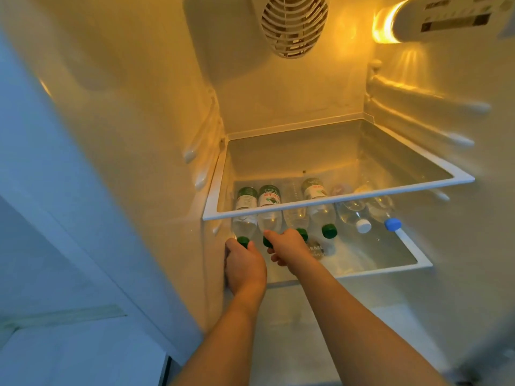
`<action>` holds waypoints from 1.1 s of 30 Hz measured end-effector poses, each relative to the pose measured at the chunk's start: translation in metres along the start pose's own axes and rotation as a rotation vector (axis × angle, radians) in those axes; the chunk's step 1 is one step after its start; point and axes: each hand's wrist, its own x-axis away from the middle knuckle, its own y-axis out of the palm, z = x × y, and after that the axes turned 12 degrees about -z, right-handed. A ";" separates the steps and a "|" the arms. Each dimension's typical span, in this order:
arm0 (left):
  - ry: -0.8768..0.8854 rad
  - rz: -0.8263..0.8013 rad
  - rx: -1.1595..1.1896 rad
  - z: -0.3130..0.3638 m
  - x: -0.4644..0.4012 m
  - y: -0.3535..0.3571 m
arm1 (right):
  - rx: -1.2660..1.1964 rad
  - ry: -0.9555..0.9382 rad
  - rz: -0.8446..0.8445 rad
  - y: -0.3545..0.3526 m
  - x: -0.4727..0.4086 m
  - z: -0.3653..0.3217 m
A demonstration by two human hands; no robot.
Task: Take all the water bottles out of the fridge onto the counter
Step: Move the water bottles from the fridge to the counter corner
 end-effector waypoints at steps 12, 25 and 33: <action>-0.006 0.028 0.008 0.002 -0.007 0.007 | -0.199 -0.023 0.013 -0.005 0.016 0.022; -0.015 -0.041 -0.177 0.007 -0.018 0.009 | -0.138 -0.079 -0.074 -0.012 0.005 0.027; -0.017 -0.019 -0.169 0.008 -0.019 0.011 | -0.147 -0.110 -0.046 -0.012 0.007 0.028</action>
